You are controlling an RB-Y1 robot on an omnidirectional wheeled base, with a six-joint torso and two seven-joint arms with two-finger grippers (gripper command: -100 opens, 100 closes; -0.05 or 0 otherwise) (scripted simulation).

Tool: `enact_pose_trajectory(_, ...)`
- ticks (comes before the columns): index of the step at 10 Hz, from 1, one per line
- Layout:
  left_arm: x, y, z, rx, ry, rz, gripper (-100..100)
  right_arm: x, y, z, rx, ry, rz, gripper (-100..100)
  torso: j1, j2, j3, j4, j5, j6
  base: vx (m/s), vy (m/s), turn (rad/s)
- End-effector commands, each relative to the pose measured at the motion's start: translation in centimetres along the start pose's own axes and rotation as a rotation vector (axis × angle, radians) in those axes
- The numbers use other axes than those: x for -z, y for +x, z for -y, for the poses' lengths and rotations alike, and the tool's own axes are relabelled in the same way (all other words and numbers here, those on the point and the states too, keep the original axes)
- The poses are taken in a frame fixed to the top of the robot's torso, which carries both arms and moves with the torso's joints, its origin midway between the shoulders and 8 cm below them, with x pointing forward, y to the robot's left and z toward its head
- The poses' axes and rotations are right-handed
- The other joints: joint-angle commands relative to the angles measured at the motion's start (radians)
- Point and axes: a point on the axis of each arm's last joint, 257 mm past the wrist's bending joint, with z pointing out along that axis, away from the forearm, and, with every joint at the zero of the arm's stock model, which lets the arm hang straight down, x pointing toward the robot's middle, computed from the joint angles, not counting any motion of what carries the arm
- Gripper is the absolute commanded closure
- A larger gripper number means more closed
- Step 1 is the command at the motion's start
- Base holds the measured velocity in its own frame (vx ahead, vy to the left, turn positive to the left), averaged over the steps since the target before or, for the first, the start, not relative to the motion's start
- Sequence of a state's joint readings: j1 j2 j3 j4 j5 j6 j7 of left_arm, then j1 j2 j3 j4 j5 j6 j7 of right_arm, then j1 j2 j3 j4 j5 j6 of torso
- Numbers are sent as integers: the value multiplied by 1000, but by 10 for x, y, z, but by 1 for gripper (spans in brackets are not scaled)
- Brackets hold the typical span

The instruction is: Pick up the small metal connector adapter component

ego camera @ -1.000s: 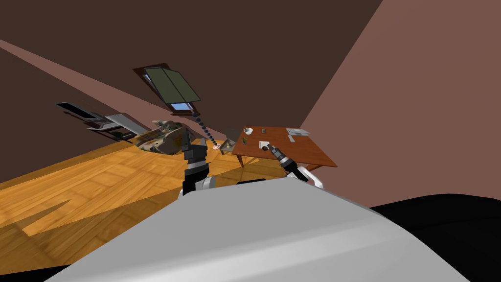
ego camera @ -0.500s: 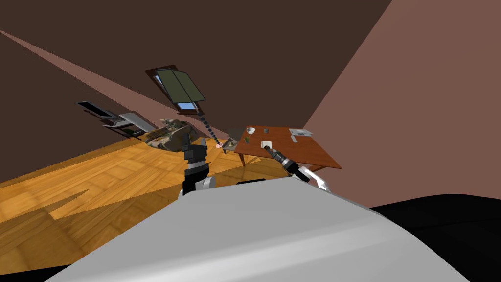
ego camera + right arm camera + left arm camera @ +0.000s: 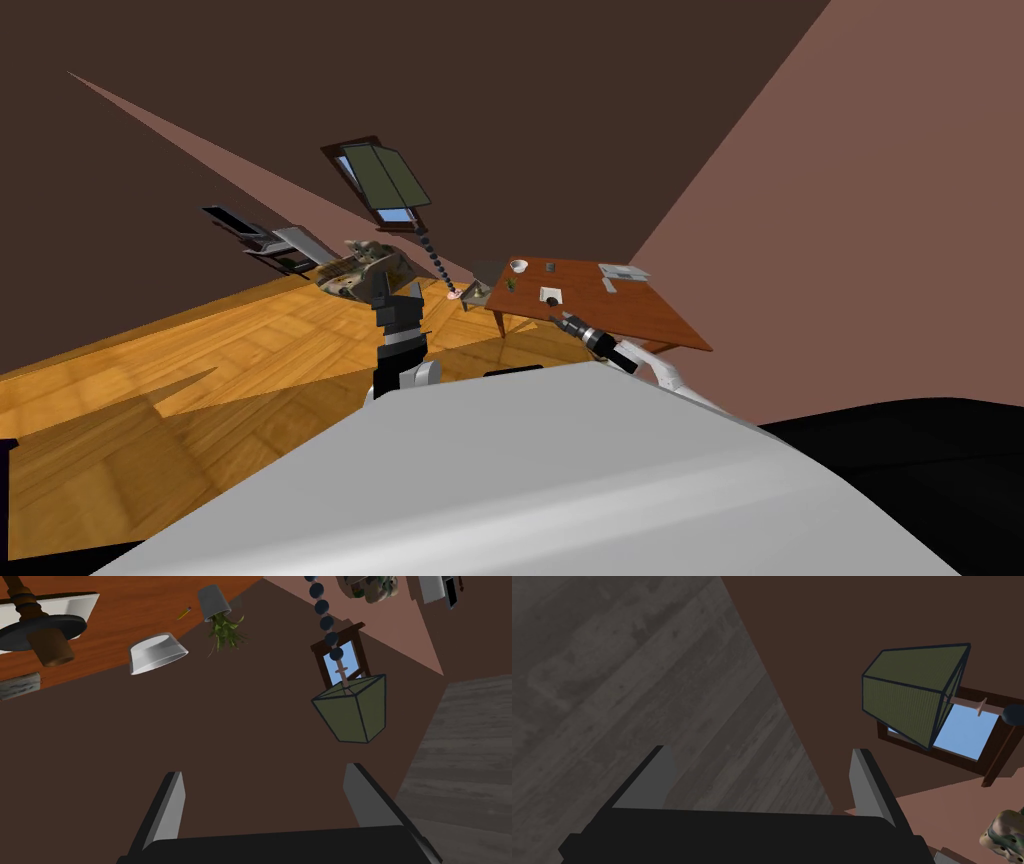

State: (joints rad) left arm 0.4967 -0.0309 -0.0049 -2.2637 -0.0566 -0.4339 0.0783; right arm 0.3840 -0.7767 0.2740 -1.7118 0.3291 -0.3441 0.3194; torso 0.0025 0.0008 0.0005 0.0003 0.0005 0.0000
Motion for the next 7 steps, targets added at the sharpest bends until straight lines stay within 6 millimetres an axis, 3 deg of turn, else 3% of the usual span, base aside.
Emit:
enact_pose_trajectory(1,0,0,0,0,0,0,0,10,8,11,48,15,-43,-100,0,0,0,0,0,0,-14,41,55)
enact_pose_trajectory(2,0,0,0,0,0,0,0,19,27,30,114,39,-108,-100,0,0,0,0,0,1,-12,49,139)
enact_pose_trajectory(3,0,0,0,0,0,0,0,21,26,33,128,40,-117,-100,0,0,0,0,0,0,-5,41,56)
enact_pose_trajectory(7,0,0,0,0,0,0,0,51,56,80,285,88,-265,-100,0,-2,-1,0,0,0,10,54,88)
